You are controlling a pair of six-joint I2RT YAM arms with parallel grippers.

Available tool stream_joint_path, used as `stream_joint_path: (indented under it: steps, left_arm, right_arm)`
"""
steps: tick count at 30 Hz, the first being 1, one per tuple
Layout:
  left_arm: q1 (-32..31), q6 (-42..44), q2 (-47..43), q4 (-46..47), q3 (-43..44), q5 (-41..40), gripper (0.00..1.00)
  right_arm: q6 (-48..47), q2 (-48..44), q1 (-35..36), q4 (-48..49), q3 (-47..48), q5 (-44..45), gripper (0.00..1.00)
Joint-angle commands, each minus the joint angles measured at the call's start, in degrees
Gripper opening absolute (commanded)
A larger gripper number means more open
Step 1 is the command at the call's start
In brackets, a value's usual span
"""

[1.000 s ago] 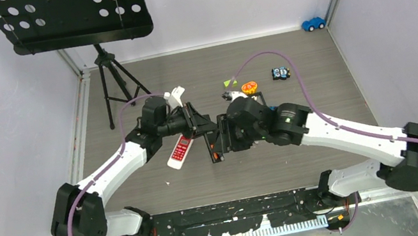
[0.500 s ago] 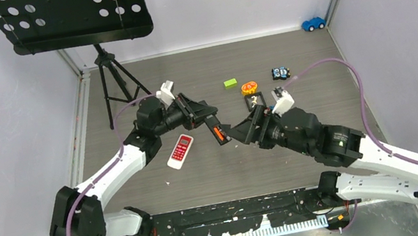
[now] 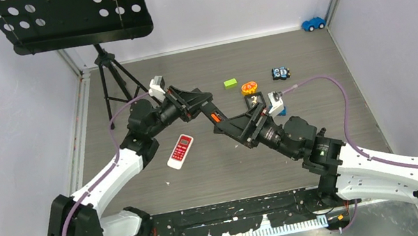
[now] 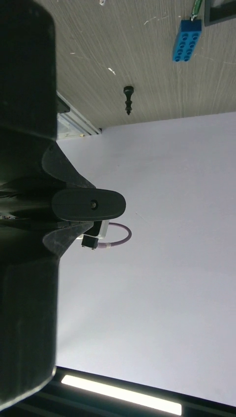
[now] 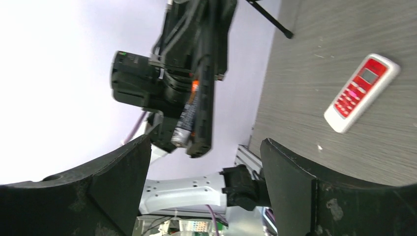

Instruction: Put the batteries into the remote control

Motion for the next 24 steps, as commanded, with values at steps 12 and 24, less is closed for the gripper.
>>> stream_joint_path:
  steps: [12, 24]
  left_arm:
    - [0.0, -5.2, -1.4, 8.9, -2.6, -0.9, 0.0]
    - [0.0, -7.3, -1.5, 10.9, -4.3, -0.4, 0.0]
  right_arm:
    - [2.9, 0.3, -0.1, 13.0, 0.1, 2.2, 0.85]
    - [4.9, 1.4, -0.1, 8.0, 1.9, 4.4, 0.59]
